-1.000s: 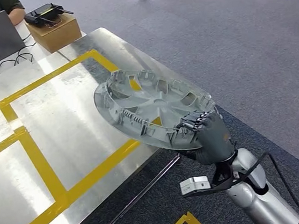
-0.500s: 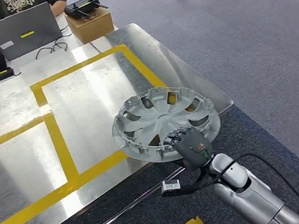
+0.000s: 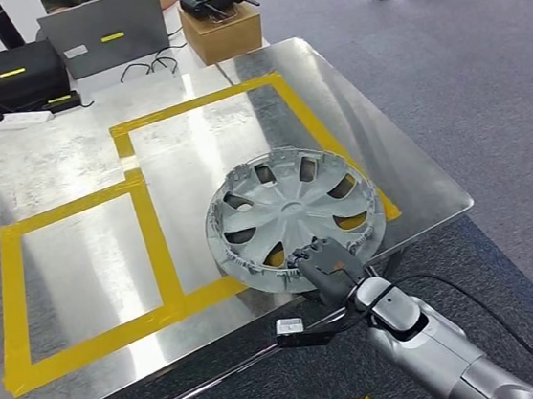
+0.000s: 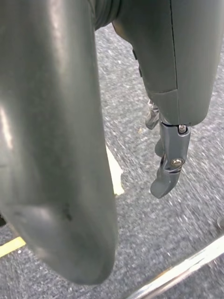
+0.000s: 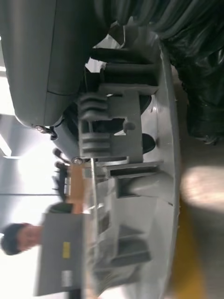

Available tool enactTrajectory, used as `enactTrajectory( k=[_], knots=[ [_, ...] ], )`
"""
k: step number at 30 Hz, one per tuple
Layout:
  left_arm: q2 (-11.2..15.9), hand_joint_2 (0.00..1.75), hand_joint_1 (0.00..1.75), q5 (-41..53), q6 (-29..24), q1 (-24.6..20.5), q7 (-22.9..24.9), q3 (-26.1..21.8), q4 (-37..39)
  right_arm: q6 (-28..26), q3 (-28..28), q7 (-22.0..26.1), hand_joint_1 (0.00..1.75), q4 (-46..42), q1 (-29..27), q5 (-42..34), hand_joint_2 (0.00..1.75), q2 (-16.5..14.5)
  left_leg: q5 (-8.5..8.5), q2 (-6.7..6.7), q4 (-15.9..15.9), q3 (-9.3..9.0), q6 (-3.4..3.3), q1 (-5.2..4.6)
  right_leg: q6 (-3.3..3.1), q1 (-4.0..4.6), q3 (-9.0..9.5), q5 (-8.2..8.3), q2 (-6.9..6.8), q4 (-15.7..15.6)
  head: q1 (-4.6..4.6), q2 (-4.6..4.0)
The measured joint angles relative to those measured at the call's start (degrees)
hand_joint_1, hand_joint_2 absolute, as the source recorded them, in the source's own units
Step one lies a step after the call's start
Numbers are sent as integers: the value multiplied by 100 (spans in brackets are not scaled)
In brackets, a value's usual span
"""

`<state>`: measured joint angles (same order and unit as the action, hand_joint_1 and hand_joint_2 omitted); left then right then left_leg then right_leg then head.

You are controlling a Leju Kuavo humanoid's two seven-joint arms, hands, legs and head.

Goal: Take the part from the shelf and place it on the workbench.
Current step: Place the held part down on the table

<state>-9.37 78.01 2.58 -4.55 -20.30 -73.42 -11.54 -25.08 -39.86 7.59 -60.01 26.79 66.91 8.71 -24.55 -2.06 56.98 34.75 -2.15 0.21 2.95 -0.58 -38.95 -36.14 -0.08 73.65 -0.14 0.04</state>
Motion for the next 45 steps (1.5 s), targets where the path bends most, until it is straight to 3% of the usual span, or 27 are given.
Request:
enactTrajectory(
  k=[1, 2, 4, 6, 8, 10, 12, 14, 15, 16, 18, 20, 21, 23, 24, 26, 28, 30, 31, 35, 36, 39, 40, 41, 43, 45],
  knots=[
    [-1, 0, 0, 0, 0, 10, 1, 0, 0, 41, -18, -42, 175, 96, 19, 2, 175, -7, 0, -70, 5, -4, 3, 2, -2, -4, 45, 160, 13, -156, 4, 0],
    [-3, 0, 0, 0, 0, 20, 1, 0, 0, 70, -34, -84, 175, 188, 52, 4, 175, -19, -2, -136, 14, -10, 11, 6, -6, -13, 192, 397, 51, -518, 7, 0],
    [-5, 0, 0, -3, -1, 23, 1, 0, 0, 109, -49, -170, 175, 364, 144, 6, 175, -37, -13, -238, 49, -3, 52, 7, -17, -43, 560, 724, 263, -1307, 8, 0],
    [-4, 0, 0, -13, -5, 13, 1, 0, 0, 138, -58, -283, 175, 540, 223, 23, 175, -73, 1, -326, 67, 30, 123, 11, -52, -44, 735, 770, 393, -1617, 2, 0],
    [-5, 0, 0, -29, -13, 27, 2, 0, 0, 146, -68, -460, 175, 684, 299, 106, 175, -129, 26, -399, 63, 54, 194, 31, -124, -23, 765, 787, 305, -1637, 1, 0],
    [-8, 0, 0, -46, -20, 43, 2, 0, 0, 158, -74, -691, 175, 810, 383, 233, 175, -182, -87, -244, 234, 134, 239, 26, -214, -27, 782, 812, 177, -1663, -18, 0],
    [-19, 0, 0, -59, -22, 39, 2, 0, 0, 172, -67, -902, 175, 932, 446, 327, 175, -211, -439, 28, 866, 411, 270, 21, -276, -19, 784, 822, 24, -1679, -54, 0],
    [-31, 0, 0, -65, -23, 44, 3, 0, 0, 176, -56, -1043, 175, 1041, 494, 372, 175, -227, -774, 130, 1622, 724, 295, 39, -293, 0, 771, 821, -131, -1678, -69, 0],
    [-33, 0, 0, -68, -26, 56, 4, 0, 0, 178, -48, -1098, 175, 1087, 518, 385, 175, -237, -813, 144, 1780, 766, 302, 46, -292, 4, 765, 823, -197, -1678, -69, 0],
    [-34, 0, 0, -70, -30, 70, 6, 0, 0, 180, -35, -1146, 175, 1124, 545, 398, 175, -251, -745, 159, 1694, 685, 303, 48, -288, 5, 761, 827, -254, -1678, -70, 0],
    [-34, 0, 0, -79, -38, 85, 16, 0, 0, 186, 6, -1253, 175, 1187, 600, 434, 175, -288, -453, 300, 925, 200, 285, 46, -268, 8, 761, 840, -345, -1676, -72, 0],
    [-36, 0, 0, -90, -43, 65, 27, 0, 0, 207, 67, -1347, 175, 1247, 646, 465, 175, -320, -290, 472, 210, -202, 238, 19, -217, 30, 763, 843, -416, -1668, -63, 0],
    [-37, 0, 0, -96, -45, 54, 33, 0, 0, 224, 98, -1381, 175, 1277, 663, 471, 175, -337, -278, 507, 64, -268, 207, 1, -184, 38, 766, 846, -450, -1667, -53, 0],
    [-42, 0, 0, -105, -47, 53, 46, 0, 0, 261, 148, -1427, 175, 1329, 692, 469, 175, -384, -245, 411, 30, -244, 136, -23, -110, 33, 770, 860, -526, -1688, -35, 0],
    [-48, 0, 0, -107, -48, 61, 53, 0, 0, 273, 175, -1444, 175, 1350, 704, 467, 175, -410, -214, 364, 9, -246, 99, -19, -76, 22, 751, 841, -510, -1669, -32, 0],
    [-53, 0, 0, -109, -51, 66, 58, 0, -1, 285, 227, -1464, 175, 1392, 724, 462, 175, -436, -150, 273, -35, -249, 26, 5, -24, 4, 588, 637, -313, -1363, -8, 0],
    [-50, 0, 0, -112, -55, 60, 59, 0, -1, 283, 261, -1469, 175, 1445, 719, 458, 175, -438, -126, 175, -40, -219, -8, 9, -3, -8, 217, 265, -73, -611, 19, 0],
    [-49, 0, 0, -114, -55, 62, 59, 0, -2, 282, 274, -1467, 175, 1483, 705, 456, 175, -438, -122, 82, -36, -204, -13, -3, 2, -5, -98, 45, -7, 18, 25, 0],
    [-49, 0, 0, -114, -55, 66, 59, 0, -2, 281, 275, -1466, 175, 1490, 702, 456, 175, -438, -121, 57, -35, -202, -14, -7, 2, -4, -168, 15, -1, 152, 26, 0],
    [-49, 0, 0, -114, -56, 73, 59, 0, 0, 281, 275, -1463, 175, 1494, 708, 457, 175, -440, -121, 26, -34, -206, -14, -11, -4, -2, -190, 56, 1, 169, 25, 0],
    [-52, 0, 0, -114, -56, 76, 59, 0, 0, 279, 280, -1465, 175, 1500, 718, 457, 175, -442, -123, -28, -33, -214, -11, -12, -22, -1, -60, 253, 27, -135, 25, 0],
    [-68, 0, 0, -116, -55, 70, 59, -1, -1, 252, 350, -1540, 175, 1537, 765, 456, 175, -469, -107, -299, -20, -178, 89, 8, -111, 1, 594, 897, 307, -1533, 19, 0],
    [-73, 0, 0, -116, -56, 69, 59, -1, -1, 246, 373, -1570, 175, 1547, 780, 456, 175, -483, -96, -371, -22, -154, 139, 18, -142, 4, 686, 931, 346, -1707, 14, 0],
    [-74, 0, 0, -116, -56, 72, 59, -1, 0, 247, 383, -1586, 175, 1550, 793, 456, 175, -499, -102, -378, -8, -142, 170, 26, -175, 3, 699, 942, 284, -1725, 10, 0],
    [-75, 0, 0, -116, -58, 72, 59, -2, 0, 254, 405, -1605, 175, 1563, 818, 457, 175, -521, -258, -208, 239, -20, 217, 16, -254, -8, 734, 961, 144, -1777, -11, 0],
    [-79, 0, 0, -116, -60, 65, 59, -1, 0, 257, 425, -1618, 175, 1585, 820, 457, 175, -532, -607, 48, 935, 316, 249, 18, -304, -3, 746, 956, 0, -1797, -34, 0]
  ],
)
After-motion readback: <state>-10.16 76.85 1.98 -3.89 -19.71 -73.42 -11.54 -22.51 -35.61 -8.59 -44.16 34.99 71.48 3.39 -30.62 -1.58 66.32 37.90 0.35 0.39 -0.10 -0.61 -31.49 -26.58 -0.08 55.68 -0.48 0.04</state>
